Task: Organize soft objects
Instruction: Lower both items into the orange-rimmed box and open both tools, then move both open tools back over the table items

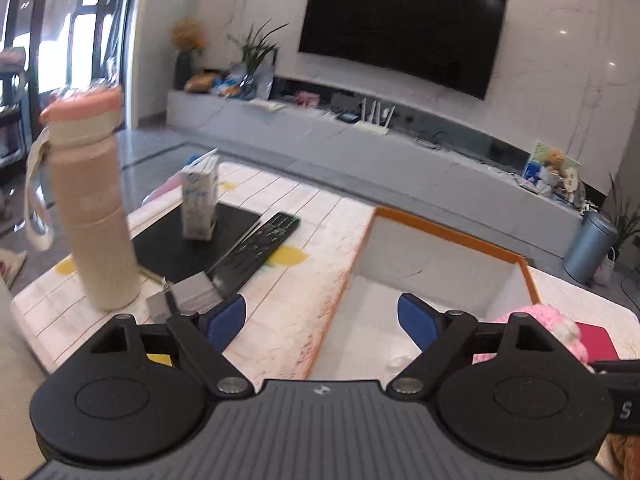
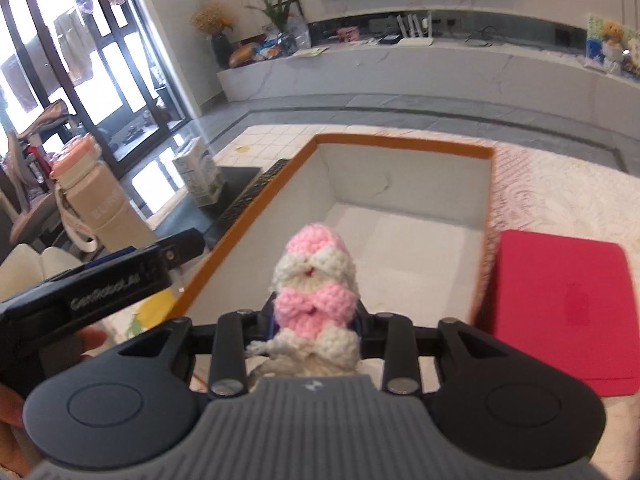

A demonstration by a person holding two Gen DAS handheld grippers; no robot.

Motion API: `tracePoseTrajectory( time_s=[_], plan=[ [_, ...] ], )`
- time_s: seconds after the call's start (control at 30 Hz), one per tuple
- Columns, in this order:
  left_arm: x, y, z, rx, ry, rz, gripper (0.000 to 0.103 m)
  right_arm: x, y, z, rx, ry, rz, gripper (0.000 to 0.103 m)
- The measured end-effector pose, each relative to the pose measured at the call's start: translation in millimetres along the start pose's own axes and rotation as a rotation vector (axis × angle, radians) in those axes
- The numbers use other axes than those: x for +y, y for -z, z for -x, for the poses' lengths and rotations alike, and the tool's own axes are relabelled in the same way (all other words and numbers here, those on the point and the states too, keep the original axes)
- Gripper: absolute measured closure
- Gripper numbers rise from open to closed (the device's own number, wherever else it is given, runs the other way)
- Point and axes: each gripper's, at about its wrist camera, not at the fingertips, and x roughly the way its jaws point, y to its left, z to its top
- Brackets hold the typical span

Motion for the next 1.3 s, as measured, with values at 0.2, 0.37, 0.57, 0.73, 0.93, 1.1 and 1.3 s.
tracePoseTrajectory(
  time_s=[0.2,0.37,0.57,0.73,0.93,1.1,1.3],
  plan=[
    [21,-3,-12,0.08,0.081,0.097,0.003,21,-4,-21,0.032,0.024,0.062,0.07],
    [30,1,-24,0.146,0.073,0.105,0.004,36,-6,-39,0.017,0.086,0.135,0.07],
    [35,1,-25,0.146,0.045,0.113,0.004,42,-13,-63,0.074,0.078,0.093,0.068],
    [37,2,-23,0.148,0.04,0.11,0.004,32,-12,-56,0.06,0.101,0.032,0.07],
    [32,3,-25,0.159,0.047,0.099,0.004,14,-14,-13,0.006,0.148,0.043,0.069],
    [23,6,-26,0.164,0.044,0.055,0.004,-5,-5,-37,0.099,0.163,-0.013,0.068],
    [23,5,-19,0.128,0.041,0.056,0.004,1,7,-43,0.068,0.248,0.066,0.036]
  ],
)
